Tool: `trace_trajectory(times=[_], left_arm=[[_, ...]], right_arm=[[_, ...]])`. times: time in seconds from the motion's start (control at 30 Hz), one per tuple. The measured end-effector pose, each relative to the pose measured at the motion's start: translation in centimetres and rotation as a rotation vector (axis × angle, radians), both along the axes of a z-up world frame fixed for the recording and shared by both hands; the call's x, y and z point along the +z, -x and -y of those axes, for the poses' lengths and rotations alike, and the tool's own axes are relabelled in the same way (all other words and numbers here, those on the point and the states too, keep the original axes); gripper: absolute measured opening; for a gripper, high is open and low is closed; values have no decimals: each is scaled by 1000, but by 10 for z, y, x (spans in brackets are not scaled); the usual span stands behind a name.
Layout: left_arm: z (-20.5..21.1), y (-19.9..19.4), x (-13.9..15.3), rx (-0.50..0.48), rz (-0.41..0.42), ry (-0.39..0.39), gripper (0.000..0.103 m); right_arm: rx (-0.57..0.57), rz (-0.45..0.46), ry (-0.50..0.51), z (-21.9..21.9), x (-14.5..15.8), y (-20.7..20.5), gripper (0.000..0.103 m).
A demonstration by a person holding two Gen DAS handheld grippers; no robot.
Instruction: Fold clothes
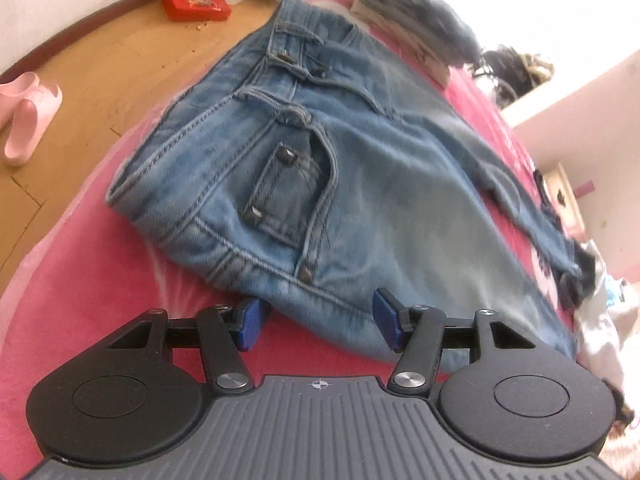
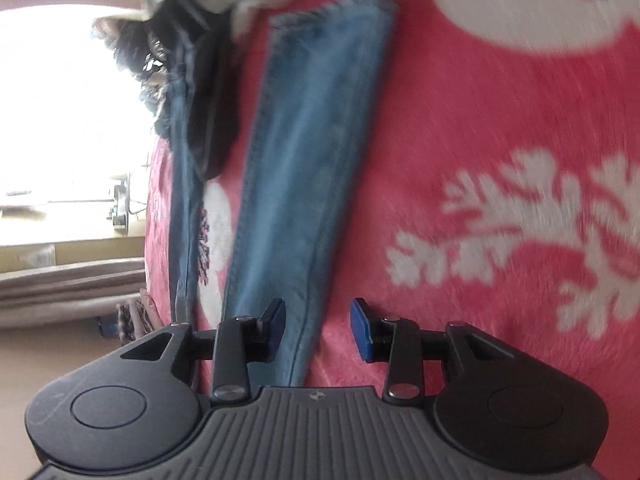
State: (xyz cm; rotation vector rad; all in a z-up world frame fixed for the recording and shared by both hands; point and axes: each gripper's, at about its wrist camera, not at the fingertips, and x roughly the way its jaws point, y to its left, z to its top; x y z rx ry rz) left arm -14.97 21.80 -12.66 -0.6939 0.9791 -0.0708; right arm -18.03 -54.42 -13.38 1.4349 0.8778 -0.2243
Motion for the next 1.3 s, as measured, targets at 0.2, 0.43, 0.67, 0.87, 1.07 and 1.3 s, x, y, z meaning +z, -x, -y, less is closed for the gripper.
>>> trace_trajectory(times=[0.2, 0.43, 0.67, 0.87, 1.07, 1.3], left_arm=[[-3, 5, 0, 57, 29, 27, 52], [-5, 3, 6, 86, 39, 5, 35], [-1, 4, 9, 94, 52, -40, 22], [3, 8, 24, 80, 105, -87, 17], [9, 3, 53, 100, 201, -98, 12], [13, -32, 87, 129, 302, -89, 9]], right_arm=[[-64, 50, -101, -4, -21, 5, 38], [-49, 57, -112, -6, -22, -1, 36], [-65, 70, -84, -10, -22, -11, 30], [-9, 67, 31, -17, -1, -23, 4], [32, 155, 145, -29, 49, -42, 4], [33, 222, 206, -38, 101, -94, 4]])
